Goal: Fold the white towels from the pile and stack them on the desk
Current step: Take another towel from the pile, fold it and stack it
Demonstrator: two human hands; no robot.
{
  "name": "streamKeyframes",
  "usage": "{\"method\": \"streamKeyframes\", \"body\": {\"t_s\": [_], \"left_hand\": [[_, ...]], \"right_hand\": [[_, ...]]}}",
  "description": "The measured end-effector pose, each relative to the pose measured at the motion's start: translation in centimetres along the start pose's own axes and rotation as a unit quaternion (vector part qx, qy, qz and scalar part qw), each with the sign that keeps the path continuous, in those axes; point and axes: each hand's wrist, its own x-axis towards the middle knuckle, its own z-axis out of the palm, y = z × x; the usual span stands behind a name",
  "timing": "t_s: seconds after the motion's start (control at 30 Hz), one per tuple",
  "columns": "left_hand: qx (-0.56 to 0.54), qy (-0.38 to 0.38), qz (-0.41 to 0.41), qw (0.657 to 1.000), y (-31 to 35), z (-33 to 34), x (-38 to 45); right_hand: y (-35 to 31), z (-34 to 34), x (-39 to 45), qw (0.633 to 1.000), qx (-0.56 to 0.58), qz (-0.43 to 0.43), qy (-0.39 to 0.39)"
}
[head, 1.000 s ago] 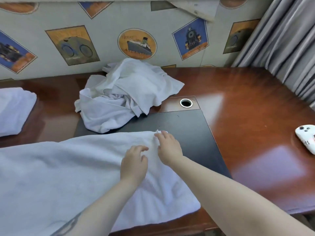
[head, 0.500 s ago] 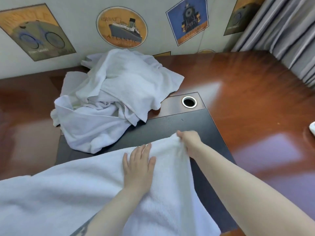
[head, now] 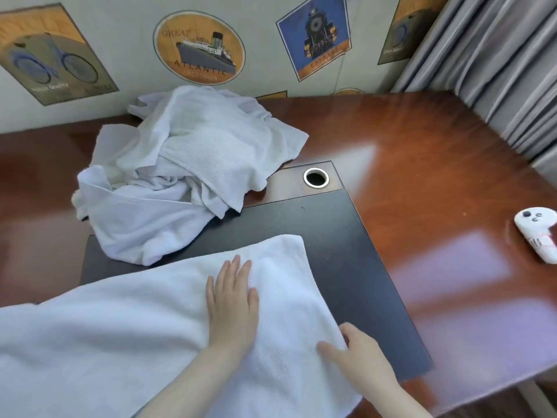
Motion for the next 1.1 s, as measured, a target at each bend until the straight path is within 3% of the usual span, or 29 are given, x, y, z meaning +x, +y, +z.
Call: {"method": "streamKeyframes", "body": {"t_s": [0.13,0.2,0.27,0.37,0.43,0.5,0.63,0.73,0.83,0.9,0.93,1.0,1.1], "left_hand": [[0.019,-0.039,0.009,0.999,2.7,2.0,-5.6],[0.040,-0.045,0.014,0.998,3.7,2.9,-8.1],[0.023,-0.058,0.036,0.997,4.5,3.5,-10.4],[-0.068,-0.124,0.113,0.984,4.7,3.6,-13.3],[-0.040,-0.160,0.169,0.972,4.6,3.3,-14.8],[-0.023,-0.156,0.170,0.973,4.7,3.0,-15.9],[-0.186,-0.037,0.000,0.982,5.6,0.4,-14.8],[-0.378,-0.014,-0.129,0.917,5.6,-3.7,-11.4],[-0.492,0.017,-0.215,0.844,2.8,-7.9,-7.5],[-0.568,0.057,-0.267,0.776,-0.2,-9.9,-5.7],[-0.581,0.078,-0.284,0.758,-1.7,-10.7,-5.3],[-0.554,0.109,-0.304,0.767,-4.8,-11.3,-5.0],[-0.397,0.131,-0.332,0.845,-7.1,-10.0,-5.9]], "right_hand": [[1.1,-0.8,-1.3,0.987,-0.081,-0.007,-0.138],[1.8,-1.0,-2.0,0.984,-0.080,-0.026,-0.155],[3.2,-1.0,-2.8,0.989,-0.044,-0.078,-0.116],[4.7,-0.5,-4.5,0.973,0.166,-0.142,-0.073],[4.7,-0.1,-5.4,0.952,0.260,-0.158,-0.044],[3.7,0.3,-6.3,0.935,0.294,-0.198,-0.022],[-0.1,0.9,-7.7,0.907,0.283,-0.299,-0.089],[-0.7,0.9,-7.5,0.911,0.294,-0.279,-0.068],[1.4,1.3,-6.2,0.951,0.252,-0.177,0.016],[2.6,2.4,-5.3,0.967,0.231,-0.103,0.030],[2.8,3.1,-5.1,0.968,0.238,-0.078,0.031],[2.2,4.6,-4.8,0.955,0.289,-0.049,0.036],[-0.5,6.5,-4.4,0.937,0.344,-0.043,0.033]]}}
